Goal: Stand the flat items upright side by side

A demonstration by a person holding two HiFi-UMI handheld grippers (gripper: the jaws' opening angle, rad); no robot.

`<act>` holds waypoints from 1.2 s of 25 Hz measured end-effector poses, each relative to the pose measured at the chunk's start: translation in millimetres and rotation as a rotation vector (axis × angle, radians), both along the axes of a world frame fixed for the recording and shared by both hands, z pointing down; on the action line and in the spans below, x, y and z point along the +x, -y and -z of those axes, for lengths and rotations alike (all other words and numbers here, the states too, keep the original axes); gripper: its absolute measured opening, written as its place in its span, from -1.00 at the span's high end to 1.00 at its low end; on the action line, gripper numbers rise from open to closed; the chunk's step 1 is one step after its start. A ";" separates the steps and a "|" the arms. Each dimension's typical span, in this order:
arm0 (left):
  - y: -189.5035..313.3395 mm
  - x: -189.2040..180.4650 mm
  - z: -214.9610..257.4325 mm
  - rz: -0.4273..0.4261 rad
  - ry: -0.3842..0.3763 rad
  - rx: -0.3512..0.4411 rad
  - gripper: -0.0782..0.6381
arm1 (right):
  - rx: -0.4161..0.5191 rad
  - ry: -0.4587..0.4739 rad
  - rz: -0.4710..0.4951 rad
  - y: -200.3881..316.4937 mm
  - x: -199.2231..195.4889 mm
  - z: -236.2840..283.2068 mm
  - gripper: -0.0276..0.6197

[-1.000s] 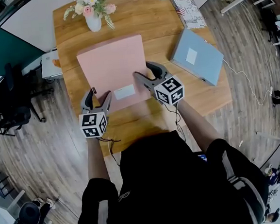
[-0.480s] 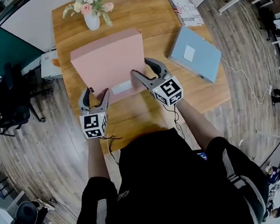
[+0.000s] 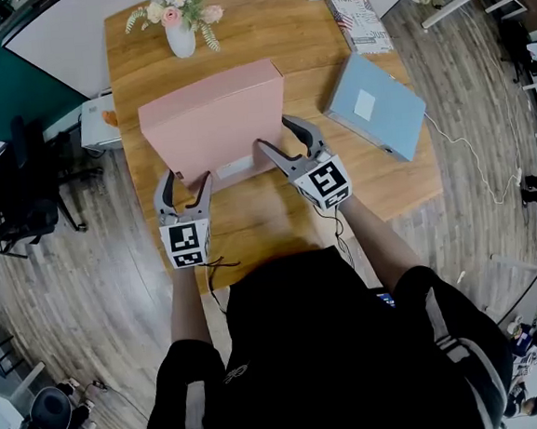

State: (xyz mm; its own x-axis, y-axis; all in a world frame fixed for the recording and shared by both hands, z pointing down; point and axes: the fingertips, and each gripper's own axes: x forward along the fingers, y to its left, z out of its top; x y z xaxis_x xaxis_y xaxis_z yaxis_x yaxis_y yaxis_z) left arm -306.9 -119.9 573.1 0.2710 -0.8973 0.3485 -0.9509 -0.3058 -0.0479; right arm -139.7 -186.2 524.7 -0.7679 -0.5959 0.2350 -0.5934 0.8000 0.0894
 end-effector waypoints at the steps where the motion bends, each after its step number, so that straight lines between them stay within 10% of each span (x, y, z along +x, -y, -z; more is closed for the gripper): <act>1: -1.3 0.7 0.0 -0.001 0.001 0.001 -0.14 | 0.000 -0.001 0.000 -1.5 1.3 -0.6 0.15; 30: -40.1 14.9 11.8 -0.002 -0.136 0.015 -0.08 | 0.005 -0.023 -0.108 -48.3 20.9 -0.4 0.12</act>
State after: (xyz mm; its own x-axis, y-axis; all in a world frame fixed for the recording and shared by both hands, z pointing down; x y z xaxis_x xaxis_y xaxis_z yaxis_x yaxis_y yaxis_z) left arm -292.0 -79.8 561.3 0.3164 -0.9015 0.2954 -0.9484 -0.3077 0.0769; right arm -118.8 -137.8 525.1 -0.6939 -0.6759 0.2483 -0.6736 0.7311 0.1080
